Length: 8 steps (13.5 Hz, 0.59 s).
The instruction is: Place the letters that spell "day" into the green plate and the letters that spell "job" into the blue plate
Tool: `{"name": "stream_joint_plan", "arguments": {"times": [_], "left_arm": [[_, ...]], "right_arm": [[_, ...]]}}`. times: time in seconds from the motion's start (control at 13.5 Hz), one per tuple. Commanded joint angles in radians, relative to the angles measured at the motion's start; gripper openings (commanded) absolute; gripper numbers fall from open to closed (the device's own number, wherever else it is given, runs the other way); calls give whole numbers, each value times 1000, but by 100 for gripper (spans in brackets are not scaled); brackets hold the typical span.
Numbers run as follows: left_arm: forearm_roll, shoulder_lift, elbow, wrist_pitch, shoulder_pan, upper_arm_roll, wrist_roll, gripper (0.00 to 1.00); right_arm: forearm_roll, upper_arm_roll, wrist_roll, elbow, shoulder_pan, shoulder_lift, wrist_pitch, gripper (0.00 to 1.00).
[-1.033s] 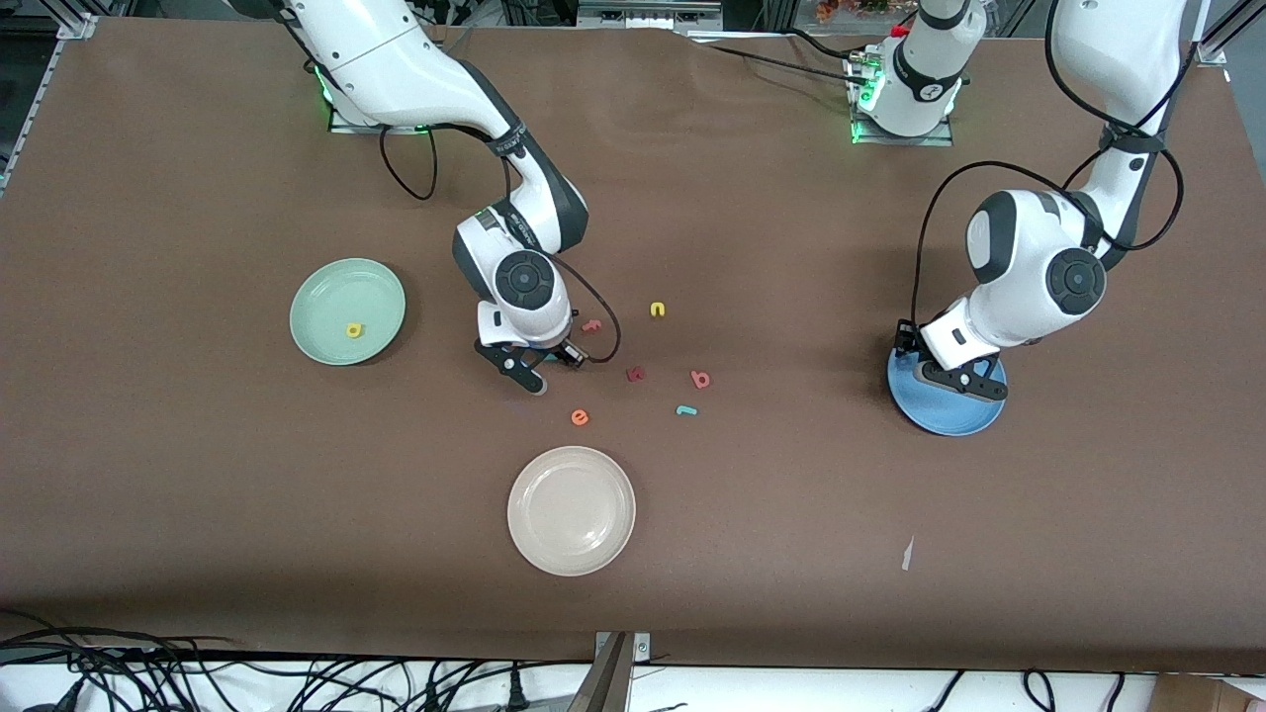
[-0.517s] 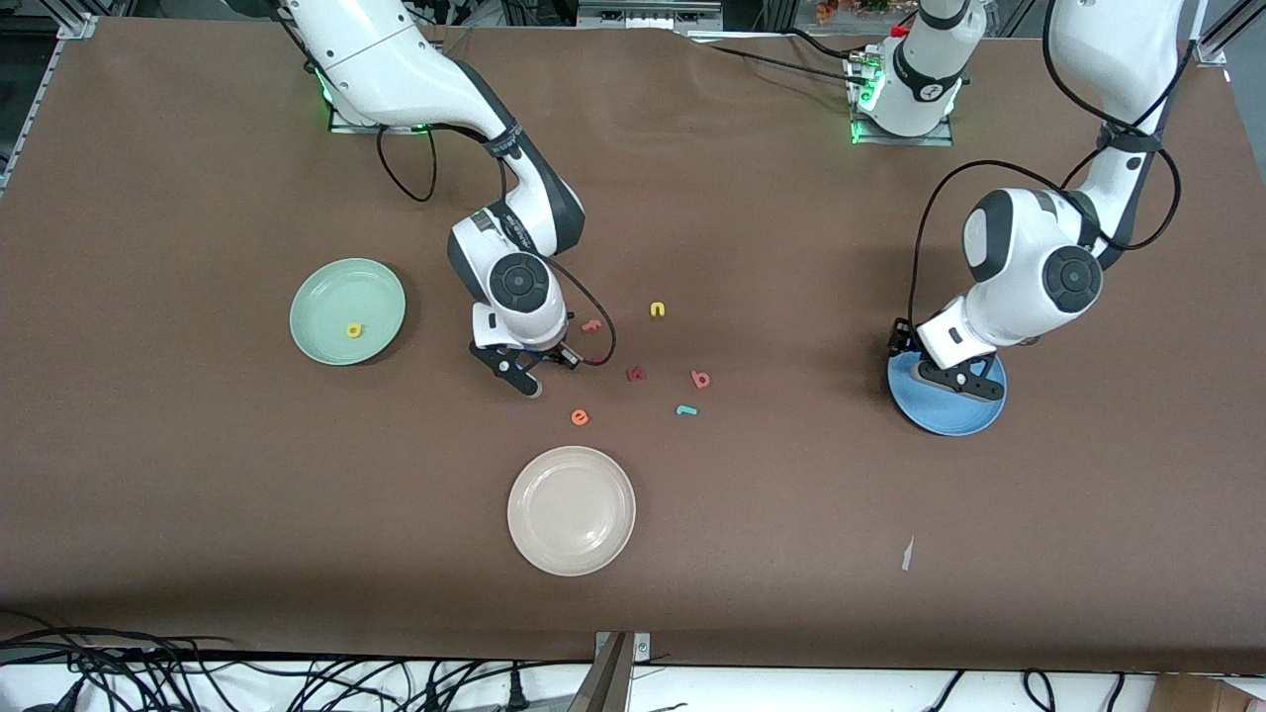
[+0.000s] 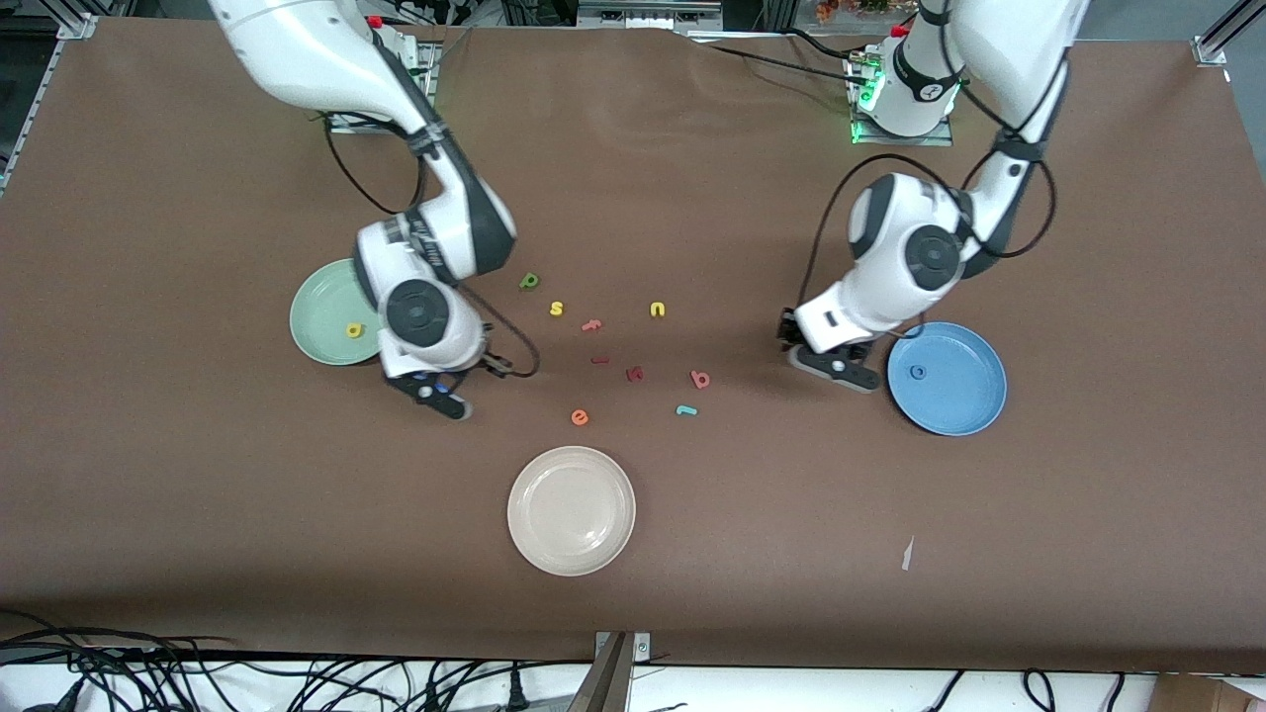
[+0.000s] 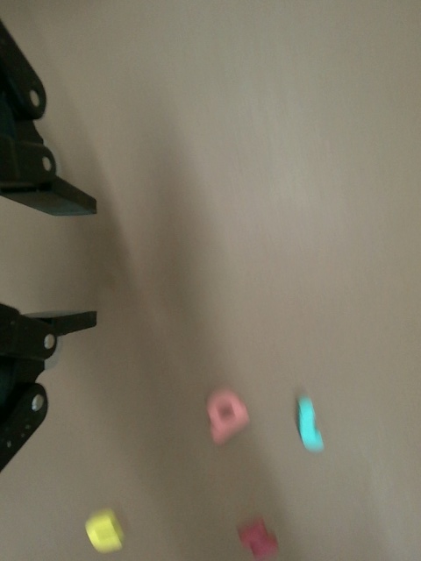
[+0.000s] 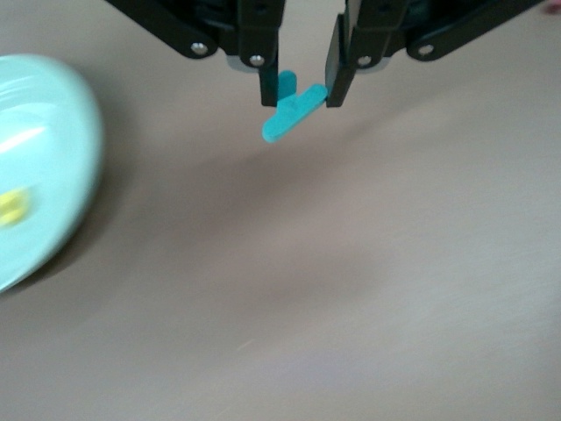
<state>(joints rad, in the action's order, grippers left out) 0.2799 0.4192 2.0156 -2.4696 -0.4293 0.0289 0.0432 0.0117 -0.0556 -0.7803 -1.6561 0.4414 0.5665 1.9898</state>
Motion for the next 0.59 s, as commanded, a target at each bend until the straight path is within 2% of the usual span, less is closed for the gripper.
{"name": "stream_joint_plan", "arguments": {"times": [0.0,0.22,0.44,0.52], "left_arm": [[22,128,-164,3,-112,-18,-173,52],[21,208,-265,-2,-164,-38,-232,52],[16,240,-273,-58,-170,-46,-223,52],[15,251,-274,-74,-170,-47,-221,52]], "right_arm": [[14,-93,271,-146,-13,-111,-16,23],[14,-161,392,-356,-13,-221,47,24],[14,-225,504,-594,-13,-254,306,29],[14,-233,513,-632,-13,-254,361,30]]}}
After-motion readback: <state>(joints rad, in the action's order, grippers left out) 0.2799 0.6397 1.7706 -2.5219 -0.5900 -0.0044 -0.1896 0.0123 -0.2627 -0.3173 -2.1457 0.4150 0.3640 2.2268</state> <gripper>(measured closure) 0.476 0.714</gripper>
